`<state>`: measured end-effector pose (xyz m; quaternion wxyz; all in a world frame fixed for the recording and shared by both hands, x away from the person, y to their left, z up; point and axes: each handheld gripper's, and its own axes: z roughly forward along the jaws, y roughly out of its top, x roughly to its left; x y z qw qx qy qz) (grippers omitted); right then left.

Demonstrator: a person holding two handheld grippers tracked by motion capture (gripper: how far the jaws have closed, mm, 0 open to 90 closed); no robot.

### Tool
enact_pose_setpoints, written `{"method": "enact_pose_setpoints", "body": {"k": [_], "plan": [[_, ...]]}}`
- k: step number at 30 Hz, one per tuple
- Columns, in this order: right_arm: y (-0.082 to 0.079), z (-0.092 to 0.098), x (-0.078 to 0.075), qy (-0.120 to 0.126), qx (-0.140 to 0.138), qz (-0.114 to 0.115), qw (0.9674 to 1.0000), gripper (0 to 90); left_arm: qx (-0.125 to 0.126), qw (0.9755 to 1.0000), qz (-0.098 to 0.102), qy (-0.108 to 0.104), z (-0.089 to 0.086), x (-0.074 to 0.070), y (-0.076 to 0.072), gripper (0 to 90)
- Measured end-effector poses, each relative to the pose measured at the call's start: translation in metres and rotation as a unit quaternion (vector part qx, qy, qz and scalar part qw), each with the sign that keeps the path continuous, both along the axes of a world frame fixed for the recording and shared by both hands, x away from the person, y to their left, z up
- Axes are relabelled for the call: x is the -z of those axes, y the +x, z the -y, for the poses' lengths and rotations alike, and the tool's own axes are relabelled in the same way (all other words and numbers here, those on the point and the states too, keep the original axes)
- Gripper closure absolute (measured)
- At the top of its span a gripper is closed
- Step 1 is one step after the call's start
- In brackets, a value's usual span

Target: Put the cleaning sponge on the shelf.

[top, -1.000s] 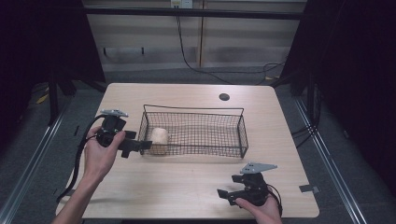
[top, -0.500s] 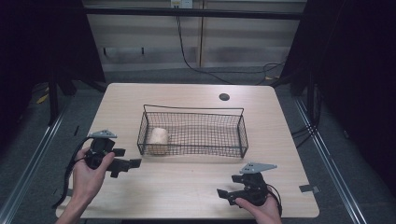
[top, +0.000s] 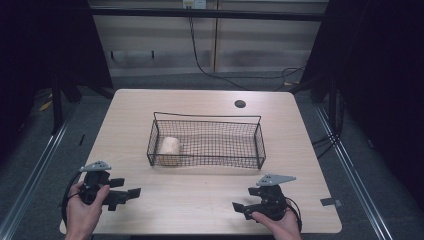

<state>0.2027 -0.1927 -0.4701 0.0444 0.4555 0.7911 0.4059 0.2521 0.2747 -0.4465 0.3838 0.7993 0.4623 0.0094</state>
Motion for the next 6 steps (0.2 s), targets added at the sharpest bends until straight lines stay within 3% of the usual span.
{"method": "enact_pose_setpoints", "body": {"k": [3,6], "plan": [[0.0,0.001,0.0,-0.005,0.003,0.002,1.0,17.6,0.011,0.9998,-0.011,-0.011,0.001,0.009,-0.005,17.9],[0.001,0.001,0.001,-0.012,0.005,0.006,0.9999,17.8,0.024,0.9995,-0.019,-0.008,0.004,0.014,-0.008,17.9]]}}
